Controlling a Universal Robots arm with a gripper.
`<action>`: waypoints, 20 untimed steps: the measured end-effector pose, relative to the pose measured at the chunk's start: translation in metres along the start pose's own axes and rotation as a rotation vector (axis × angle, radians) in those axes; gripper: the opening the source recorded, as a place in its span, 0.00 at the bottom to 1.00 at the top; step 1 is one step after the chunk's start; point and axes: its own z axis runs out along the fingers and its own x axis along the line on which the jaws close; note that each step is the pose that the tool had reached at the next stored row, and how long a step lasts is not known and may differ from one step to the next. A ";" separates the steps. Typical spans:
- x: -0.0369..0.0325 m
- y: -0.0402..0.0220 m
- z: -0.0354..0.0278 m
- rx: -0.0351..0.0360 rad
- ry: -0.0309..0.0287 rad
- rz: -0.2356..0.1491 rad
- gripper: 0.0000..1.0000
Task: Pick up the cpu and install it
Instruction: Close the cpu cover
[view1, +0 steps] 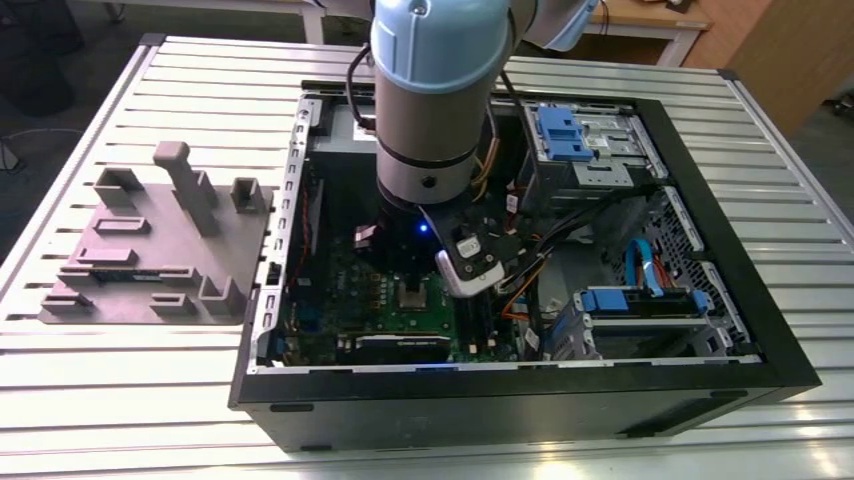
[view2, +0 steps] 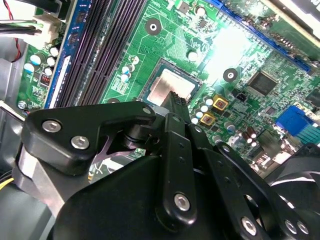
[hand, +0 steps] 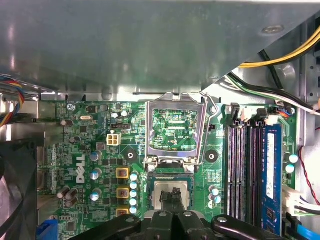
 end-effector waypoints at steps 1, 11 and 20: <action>0.0000 0.0000 -0.0018 0.0000 0.0000 0.000 0.10; -0.0003 0.0004 -0.0452 0.0001 0.0001 0.000 0.10; -0.0005 0.0006 -0.0682 -0.0003 -0.0001 0.000 0.10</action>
